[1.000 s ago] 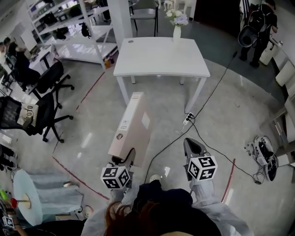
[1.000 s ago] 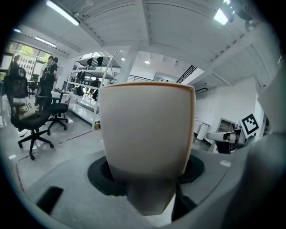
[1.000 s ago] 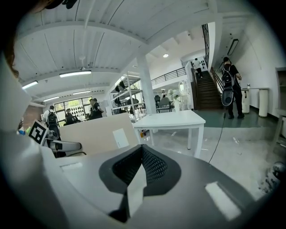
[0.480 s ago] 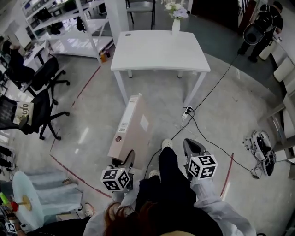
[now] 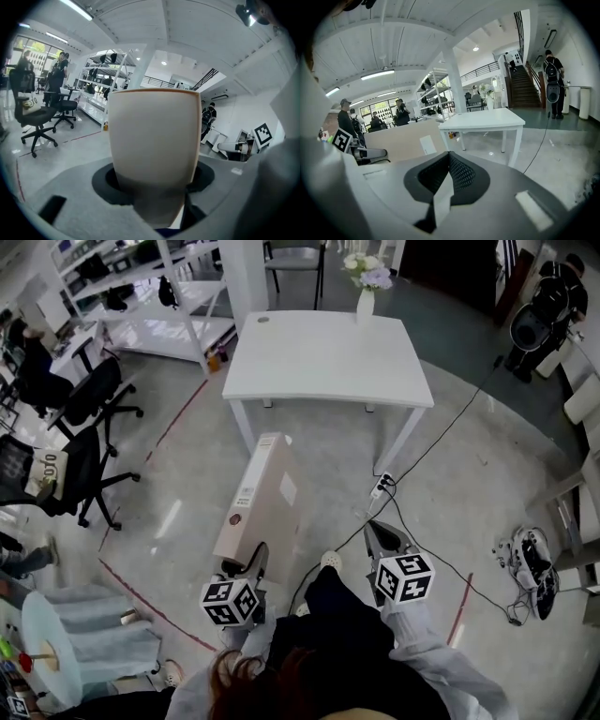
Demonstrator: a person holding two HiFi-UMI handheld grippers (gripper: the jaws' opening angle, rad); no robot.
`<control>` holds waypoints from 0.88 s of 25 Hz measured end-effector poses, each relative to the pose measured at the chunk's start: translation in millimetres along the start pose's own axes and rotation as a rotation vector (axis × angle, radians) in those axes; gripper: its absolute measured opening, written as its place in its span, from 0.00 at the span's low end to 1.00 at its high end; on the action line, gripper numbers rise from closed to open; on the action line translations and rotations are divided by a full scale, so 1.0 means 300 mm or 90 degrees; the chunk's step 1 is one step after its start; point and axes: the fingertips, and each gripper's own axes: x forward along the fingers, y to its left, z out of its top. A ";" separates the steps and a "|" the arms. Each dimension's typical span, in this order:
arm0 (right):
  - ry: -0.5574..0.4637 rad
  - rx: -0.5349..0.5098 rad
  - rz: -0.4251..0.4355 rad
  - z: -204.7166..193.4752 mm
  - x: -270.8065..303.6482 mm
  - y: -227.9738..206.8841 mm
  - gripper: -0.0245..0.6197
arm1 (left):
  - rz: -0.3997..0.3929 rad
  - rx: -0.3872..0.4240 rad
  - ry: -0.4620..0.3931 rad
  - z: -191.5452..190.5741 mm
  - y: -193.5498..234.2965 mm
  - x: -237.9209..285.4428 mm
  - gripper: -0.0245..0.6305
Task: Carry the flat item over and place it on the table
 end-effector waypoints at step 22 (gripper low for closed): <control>-0.023 0.001 0.044 0.348 0.465 -0.467 0.06 | -0.029 -0.065 -0.081 0.348 -0.113 0.595 0.45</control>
